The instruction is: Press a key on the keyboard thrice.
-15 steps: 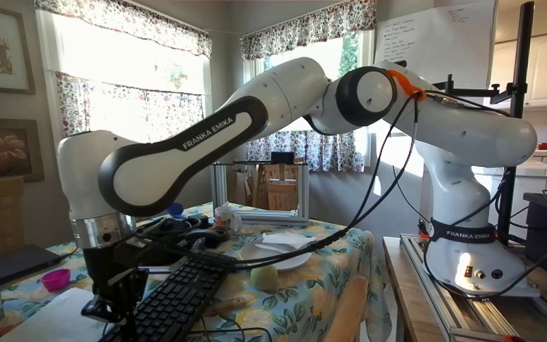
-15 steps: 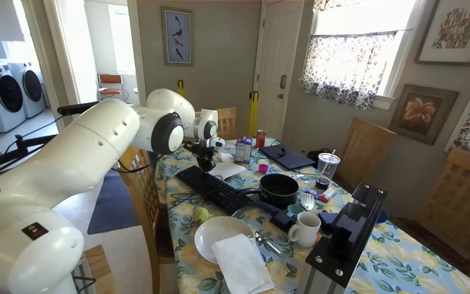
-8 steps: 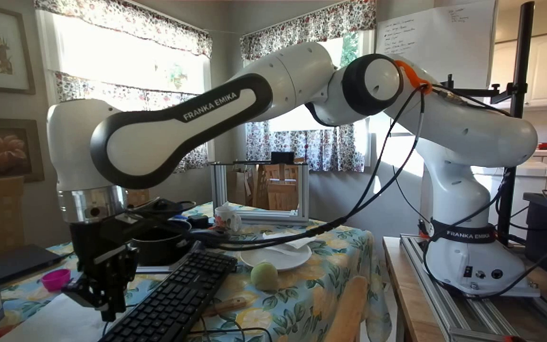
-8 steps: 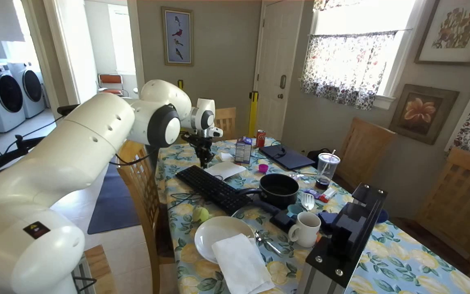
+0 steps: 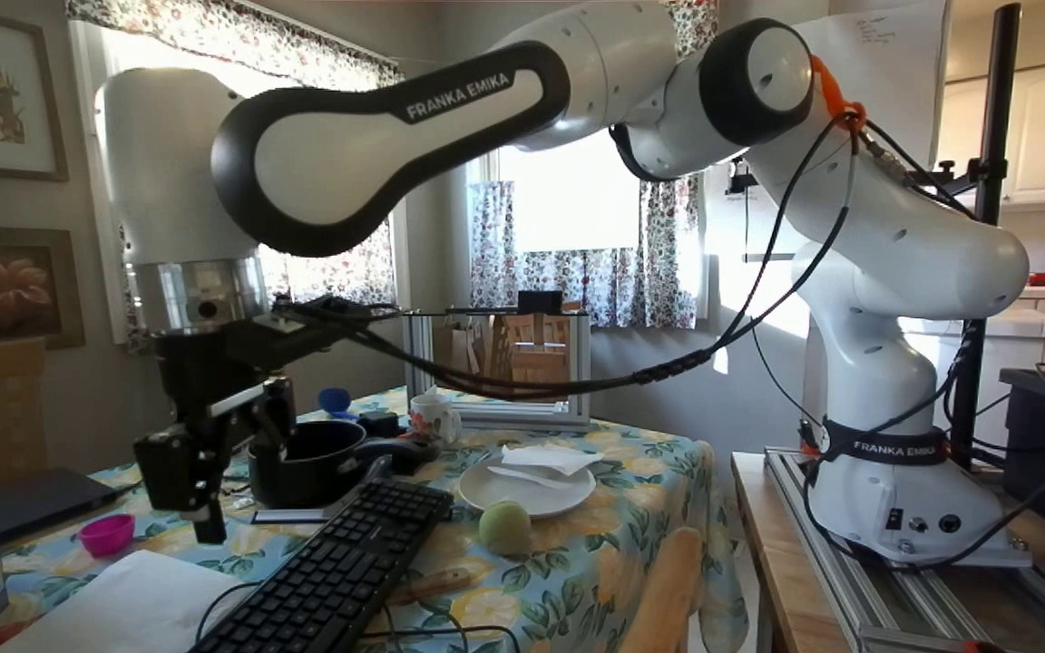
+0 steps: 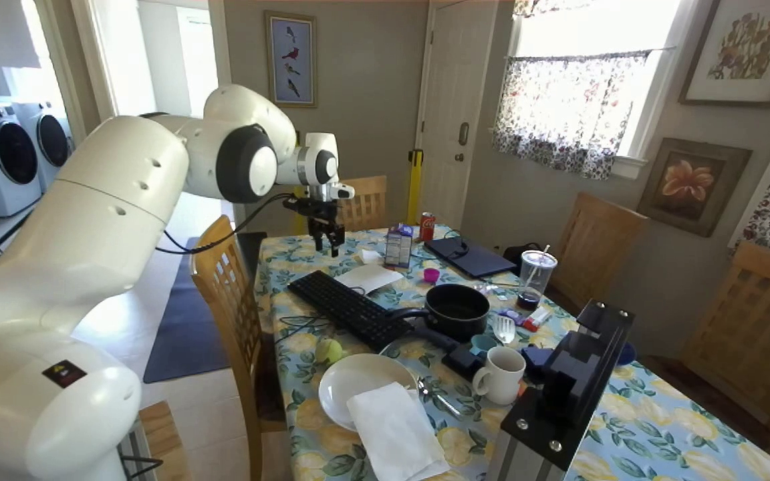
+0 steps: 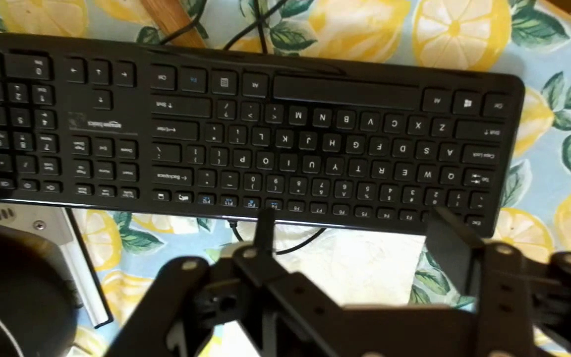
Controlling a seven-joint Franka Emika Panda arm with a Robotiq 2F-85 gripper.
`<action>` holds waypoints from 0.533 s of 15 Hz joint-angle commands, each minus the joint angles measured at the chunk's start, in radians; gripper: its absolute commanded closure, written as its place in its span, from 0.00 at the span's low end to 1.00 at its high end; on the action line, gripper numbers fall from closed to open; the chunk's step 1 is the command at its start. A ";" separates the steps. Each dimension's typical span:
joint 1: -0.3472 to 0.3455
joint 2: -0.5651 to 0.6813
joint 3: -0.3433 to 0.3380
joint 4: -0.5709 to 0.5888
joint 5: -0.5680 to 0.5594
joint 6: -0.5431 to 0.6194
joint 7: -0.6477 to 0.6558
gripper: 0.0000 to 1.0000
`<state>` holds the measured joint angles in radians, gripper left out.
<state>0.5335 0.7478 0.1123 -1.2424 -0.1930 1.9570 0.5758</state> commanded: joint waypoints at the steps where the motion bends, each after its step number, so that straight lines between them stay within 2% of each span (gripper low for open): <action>1: 0.025 -0.183 -0.017 -0.239 -0.064 0.057 0.061 0.00; 4: 0.038 -0.291 -0.024 -0.370 -0.093 0.096 0.155 0.00; 8: 0.039 -0.443 -0.023 -0.546 -0.192 0.148 0.324 0.00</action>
<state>0.5653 0.4529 0.0982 -1.5971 -0.3101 2.0393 0.7830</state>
